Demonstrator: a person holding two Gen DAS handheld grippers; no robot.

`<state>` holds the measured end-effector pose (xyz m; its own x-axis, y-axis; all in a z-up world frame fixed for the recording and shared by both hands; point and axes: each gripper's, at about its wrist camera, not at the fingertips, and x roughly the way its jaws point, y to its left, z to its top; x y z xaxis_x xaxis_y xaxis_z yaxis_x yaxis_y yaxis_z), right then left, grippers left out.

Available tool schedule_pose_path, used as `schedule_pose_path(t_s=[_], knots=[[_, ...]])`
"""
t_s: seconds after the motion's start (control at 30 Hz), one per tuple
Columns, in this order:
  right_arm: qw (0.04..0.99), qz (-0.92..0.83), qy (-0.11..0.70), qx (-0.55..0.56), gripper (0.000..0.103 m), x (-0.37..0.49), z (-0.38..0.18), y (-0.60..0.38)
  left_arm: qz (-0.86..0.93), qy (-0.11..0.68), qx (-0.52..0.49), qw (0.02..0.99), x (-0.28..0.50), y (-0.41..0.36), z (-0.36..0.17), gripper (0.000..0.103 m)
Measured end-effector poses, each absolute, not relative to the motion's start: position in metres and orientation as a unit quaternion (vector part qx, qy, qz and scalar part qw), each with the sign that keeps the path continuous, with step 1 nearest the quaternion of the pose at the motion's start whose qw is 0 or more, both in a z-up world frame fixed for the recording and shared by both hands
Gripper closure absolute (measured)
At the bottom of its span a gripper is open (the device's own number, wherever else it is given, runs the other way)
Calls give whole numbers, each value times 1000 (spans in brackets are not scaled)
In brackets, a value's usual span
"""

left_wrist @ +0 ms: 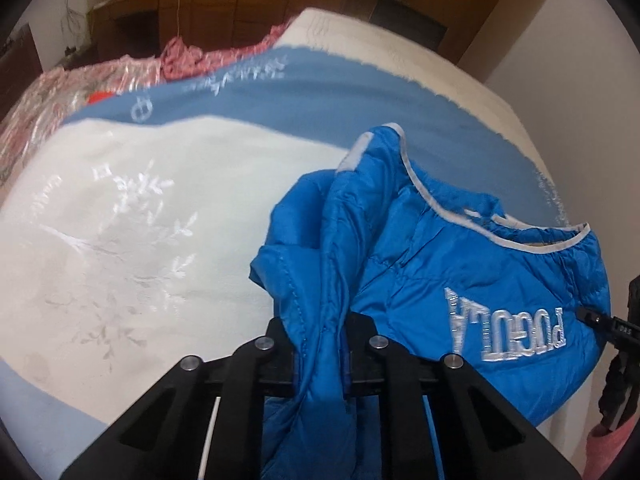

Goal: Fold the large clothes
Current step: 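Grasp the jacket side with both grippers and fold it over the lettered back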

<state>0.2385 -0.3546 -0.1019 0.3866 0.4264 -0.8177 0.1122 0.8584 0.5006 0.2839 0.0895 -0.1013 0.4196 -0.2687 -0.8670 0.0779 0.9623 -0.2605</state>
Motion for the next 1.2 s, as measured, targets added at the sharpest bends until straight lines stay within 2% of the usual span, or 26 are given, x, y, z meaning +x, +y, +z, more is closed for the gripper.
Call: schedule_pose_path(t_s=[0.37,0.63,0.87,1.2], knots=[[818,117,526,203,85,145,-24,-342,-139,494,-79,855,200,94,-32,90],[804,108,544,212,85,57,-4,-332,-173,502,-81,843,114,102,-10,90],[770,94,590,224,84,4,-26,-325,-167,553,-75,813,62,110,-41,89],[764,44,607,213,83,13,-86,-319,-110,564,-46,817,43,112,-105,85]])
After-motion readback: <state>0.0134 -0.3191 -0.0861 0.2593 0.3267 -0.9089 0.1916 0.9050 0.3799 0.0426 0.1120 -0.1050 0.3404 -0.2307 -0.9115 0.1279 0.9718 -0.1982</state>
